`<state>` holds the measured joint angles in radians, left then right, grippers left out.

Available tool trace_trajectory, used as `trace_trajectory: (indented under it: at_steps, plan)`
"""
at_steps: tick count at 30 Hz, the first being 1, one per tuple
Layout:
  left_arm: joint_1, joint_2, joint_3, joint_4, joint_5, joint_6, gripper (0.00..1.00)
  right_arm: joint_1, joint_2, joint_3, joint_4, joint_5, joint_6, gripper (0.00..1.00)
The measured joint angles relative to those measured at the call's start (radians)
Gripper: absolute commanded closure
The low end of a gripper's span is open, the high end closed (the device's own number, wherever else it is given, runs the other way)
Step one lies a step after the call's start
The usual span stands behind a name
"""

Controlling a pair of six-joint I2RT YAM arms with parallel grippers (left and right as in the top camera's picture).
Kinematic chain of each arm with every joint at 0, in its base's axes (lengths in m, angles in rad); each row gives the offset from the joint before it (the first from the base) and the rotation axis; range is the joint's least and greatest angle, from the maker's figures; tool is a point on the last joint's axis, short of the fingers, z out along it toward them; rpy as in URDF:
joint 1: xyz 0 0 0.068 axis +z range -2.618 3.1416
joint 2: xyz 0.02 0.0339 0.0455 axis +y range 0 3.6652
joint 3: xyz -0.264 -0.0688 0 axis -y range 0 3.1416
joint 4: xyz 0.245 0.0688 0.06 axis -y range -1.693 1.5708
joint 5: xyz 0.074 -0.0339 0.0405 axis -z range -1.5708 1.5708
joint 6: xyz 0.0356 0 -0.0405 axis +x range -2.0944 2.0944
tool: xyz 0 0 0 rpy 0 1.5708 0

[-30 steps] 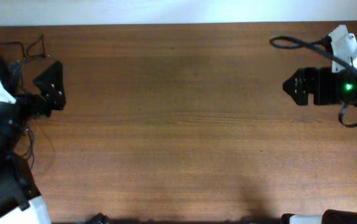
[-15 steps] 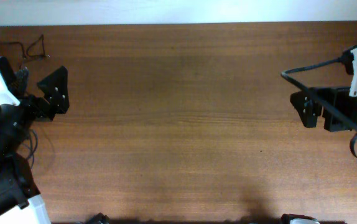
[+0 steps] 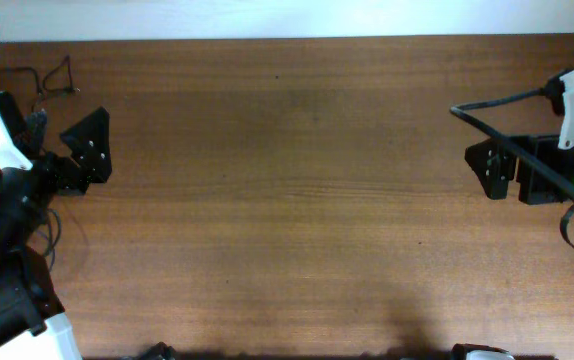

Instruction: Untangle cables

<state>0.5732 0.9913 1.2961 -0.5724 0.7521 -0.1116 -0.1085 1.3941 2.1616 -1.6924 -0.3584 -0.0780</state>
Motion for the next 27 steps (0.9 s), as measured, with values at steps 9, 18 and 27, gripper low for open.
trace_trajectory:
  at_steps: [9,18,27]
  plan:
    - [0.000,0.000,0.000,0.000,0.000,0.000,0.01,0.000,0.000,0.000,0.089,0.003,-0.010,0.01]
    - [0.000,0.001,0.000,0.000,0.000,0.000,0.00,0.125,-0.074,-0.160,0.415,0.075,-0.012,0.01]
    - [0.000,0.002,0.000,-0.001,0.000,0.000,0.01,0.137,-0.296,-0.652,0.891,0.109,-0.013,0.01]
